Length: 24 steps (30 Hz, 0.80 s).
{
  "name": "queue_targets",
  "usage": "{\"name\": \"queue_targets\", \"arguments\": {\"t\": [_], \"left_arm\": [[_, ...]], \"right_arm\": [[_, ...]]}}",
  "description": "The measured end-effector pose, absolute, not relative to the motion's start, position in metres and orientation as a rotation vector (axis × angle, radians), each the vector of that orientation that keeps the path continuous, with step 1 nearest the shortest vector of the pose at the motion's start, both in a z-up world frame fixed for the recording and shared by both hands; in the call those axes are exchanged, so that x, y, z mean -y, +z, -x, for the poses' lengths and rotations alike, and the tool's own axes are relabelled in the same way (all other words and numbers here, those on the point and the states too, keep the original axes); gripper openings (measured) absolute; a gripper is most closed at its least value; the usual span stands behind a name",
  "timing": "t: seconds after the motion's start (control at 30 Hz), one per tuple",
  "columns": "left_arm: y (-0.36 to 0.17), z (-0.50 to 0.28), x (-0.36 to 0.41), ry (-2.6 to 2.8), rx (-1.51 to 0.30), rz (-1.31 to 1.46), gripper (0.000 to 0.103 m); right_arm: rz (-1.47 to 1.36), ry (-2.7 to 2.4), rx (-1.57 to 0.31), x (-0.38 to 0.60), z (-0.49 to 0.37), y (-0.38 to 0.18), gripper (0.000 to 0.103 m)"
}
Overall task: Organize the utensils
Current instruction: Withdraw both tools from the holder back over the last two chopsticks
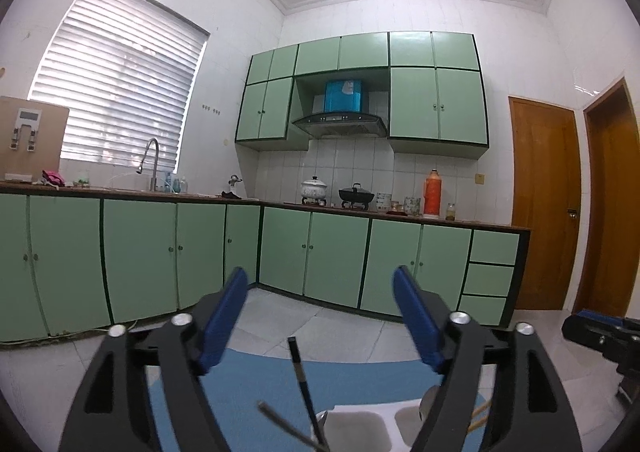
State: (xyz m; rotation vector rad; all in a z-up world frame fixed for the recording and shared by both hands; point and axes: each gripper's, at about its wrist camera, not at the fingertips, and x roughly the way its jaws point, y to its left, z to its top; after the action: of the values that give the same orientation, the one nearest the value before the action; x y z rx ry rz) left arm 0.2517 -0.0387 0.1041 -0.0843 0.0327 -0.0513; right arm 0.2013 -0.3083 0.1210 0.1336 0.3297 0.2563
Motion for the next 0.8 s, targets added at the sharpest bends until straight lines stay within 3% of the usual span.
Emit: {"name": "queue_targets", "arguments": {"t": [0.23, 0.57, 0.8], "left_arm": [[0.092, -0.205, 0.028, -0.063, -0.051, 0.081, 0.097], [0.051, -0.153, 0.022, -0.072, -0.165, 0.069, 0.097], [0.027, -0.118, 0.023, -0.070, -0.232, 0.039, 0.097]], "right_arm": [[-0.117, 0.229, -0.302, 0.317, -0.161, 0.104, 0.062], [-0.100, 0.222, -0.347, 0.307, -0.108, 0.068, 0.085], [-0.095, 0.236, -0.388, 0.292, -0.079, 0.048, 0.089]]}}
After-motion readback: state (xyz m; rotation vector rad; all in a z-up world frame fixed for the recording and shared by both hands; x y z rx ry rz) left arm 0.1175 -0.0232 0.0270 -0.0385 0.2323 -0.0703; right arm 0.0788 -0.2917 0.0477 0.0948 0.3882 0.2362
